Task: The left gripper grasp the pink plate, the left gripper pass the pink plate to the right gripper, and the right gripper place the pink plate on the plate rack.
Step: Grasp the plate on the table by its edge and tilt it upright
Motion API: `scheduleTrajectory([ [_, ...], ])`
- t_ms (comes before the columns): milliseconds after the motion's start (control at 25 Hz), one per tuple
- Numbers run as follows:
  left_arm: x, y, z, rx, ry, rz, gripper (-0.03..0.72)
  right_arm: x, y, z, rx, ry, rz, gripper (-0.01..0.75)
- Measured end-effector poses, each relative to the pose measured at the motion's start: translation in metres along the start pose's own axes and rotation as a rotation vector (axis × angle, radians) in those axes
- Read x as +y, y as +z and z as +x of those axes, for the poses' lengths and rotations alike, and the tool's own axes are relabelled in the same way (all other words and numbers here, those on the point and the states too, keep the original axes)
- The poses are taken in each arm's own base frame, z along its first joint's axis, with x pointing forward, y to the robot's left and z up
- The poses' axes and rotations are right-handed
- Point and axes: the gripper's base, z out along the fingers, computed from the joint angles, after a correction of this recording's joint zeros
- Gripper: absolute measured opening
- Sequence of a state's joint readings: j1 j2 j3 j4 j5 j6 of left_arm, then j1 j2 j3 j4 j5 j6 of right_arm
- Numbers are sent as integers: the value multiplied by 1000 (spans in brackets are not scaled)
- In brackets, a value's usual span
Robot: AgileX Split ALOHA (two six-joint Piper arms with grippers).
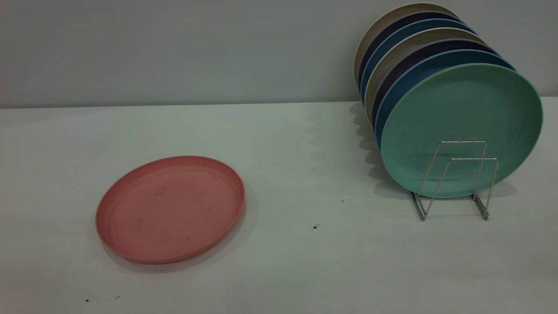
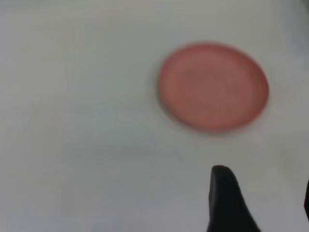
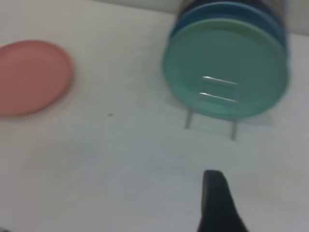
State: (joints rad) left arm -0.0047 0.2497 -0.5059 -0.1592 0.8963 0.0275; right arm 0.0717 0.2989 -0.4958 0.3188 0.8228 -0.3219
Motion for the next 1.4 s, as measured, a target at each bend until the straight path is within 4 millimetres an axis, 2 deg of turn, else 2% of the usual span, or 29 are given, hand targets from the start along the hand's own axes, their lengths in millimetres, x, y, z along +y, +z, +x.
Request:
scheduleTrajectory([
  [80, -2, 13, -10, 45, -26, 37, 453, 0, 9, -5, 11, -10, -27, 475],
  [200, -4, 34, -25, 82, -64, 78, 544, -2, 21, -10, 29, -29, -53, 475],
  [320, -3, 57, -37, 112, -105, 78, 599, -2, 32, -15, 40, -45, -81, 475],
  [600, 4, 122, -47, 276, -178, 75, 579, -7, 71, -24, 87, -63, -154, 476],
  [880, 7, 194, -38, 388, -218, 137, 579, -7, 100, -27, 110, -13, -233, 477],
  [1000, 9, 225, -31, 416, -224, 149, 578, -8, 108, -28, 105, 7, -240, 478],
  [1160, 20, 263, -32, 446, -287, 208, 578, -10, 116, -28, 108, 20, -249, 479],
  [1240, 30, 279, -35, 429, -319, 234, 578, -10, 118, -28, 111, 19, -252, 479],
  [1400, 41, 300, -29, 427, -353, 206, 576, -10, 118, -28, 103, 26, -250, 479],
])
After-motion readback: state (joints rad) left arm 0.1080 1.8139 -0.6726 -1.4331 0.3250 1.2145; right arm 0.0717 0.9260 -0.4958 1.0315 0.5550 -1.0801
